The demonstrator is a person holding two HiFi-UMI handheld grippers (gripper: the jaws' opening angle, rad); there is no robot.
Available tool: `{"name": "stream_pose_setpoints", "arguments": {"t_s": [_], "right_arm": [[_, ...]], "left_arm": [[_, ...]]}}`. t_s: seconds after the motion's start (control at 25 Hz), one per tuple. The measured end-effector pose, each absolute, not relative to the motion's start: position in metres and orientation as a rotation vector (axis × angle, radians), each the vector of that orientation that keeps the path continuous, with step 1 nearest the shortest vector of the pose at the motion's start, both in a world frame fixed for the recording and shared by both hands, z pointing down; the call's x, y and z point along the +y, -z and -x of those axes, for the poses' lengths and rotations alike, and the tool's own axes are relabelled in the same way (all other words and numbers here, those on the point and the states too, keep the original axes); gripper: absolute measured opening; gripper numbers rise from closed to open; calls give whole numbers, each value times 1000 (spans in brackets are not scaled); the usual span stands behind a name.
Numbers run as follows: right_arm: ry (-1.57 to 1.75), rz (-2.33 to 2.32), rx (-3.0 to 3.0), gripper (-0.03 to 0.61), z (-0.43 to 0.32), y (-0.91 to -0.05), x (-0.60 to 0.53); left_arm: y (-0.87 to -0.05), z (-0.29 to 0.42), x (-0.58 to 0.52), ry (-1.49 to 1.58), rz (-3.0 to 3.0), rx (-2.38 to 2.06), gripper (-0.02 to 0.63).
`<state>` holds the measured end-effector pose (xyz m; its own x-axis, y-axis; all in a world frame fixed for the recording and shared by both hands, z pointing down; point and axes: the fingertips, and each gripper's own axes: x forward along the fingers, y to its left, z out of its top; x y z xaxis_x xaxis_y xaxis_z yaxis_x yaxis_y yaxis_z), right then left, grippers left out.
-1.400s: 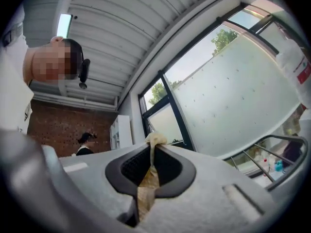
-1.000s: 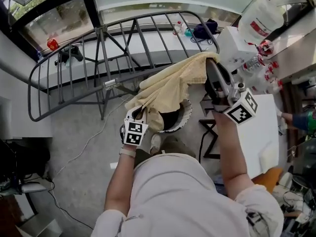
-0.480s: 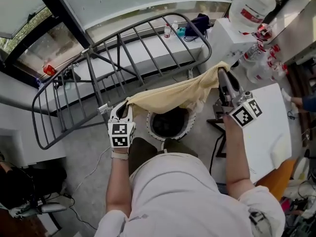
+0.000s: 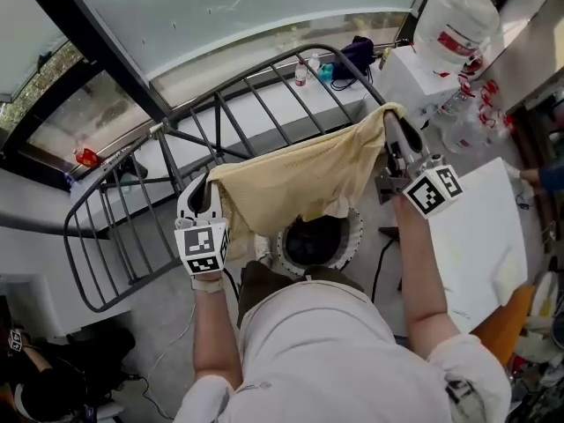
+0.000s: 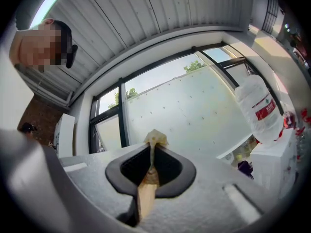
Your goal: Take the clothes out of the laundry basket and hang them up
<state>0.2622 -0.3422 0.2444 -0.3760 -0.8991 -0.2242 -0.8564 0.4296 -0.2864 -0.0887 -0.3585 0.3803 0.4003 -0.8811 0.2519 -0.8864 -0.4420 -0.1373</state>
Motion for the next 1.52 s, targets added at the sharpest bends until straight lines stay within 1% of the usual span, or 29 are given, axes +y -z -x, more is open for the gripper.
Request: {"name": "stream_pose_setpoints", "arguments": {"t_s": [0.28,0.48,0.64,0.92,1.12,1.28,1.36,1.4,1.44,1.48,1.52], "right_arm": [[132,1510,2400,15,-206,-214,-463],[149,1541,2380,15,-188,-199,-546],[157,1550,2368,15,-170,-198,-598],[374,1703,2462,17,-148,-283,-663],[516,1813,2552,17,-137,-357,-673],[678,1868,2633,38,-128,-415,-665],[743,1897,2664,64,-127,-440,-660],[781,1902,2683,97,-125,-451,-657],[826,1901,2703,159,-122,-462,-654],[870,1900,2721,243,-120,-472,-651],[900,1904,2737,271,-118,-480,-646]], "left_arm": [[-344,143,-467,-331,-2585,-1715,15],[-316,168,-534,-235,-2558,-1796,15],[-314,185,-578,-209,-2507,-1831,15],[-386,195,-617,-356,-2382,-1742,15],[-439,197,-627,-456,-2333,-1661,15],[-475,201,-622,-552,-2290,-1601,15],[-492,202,-619,-580,-2270,-1563,17],[-499,202,-618,-592,-2264,-1548,19],[-505,201,-617,-605,-2263,-1536,33],[-510,201,-616,-619,-2263,-1527,62],[-515,201,-615,-636,-2263,-1519,96]]}}
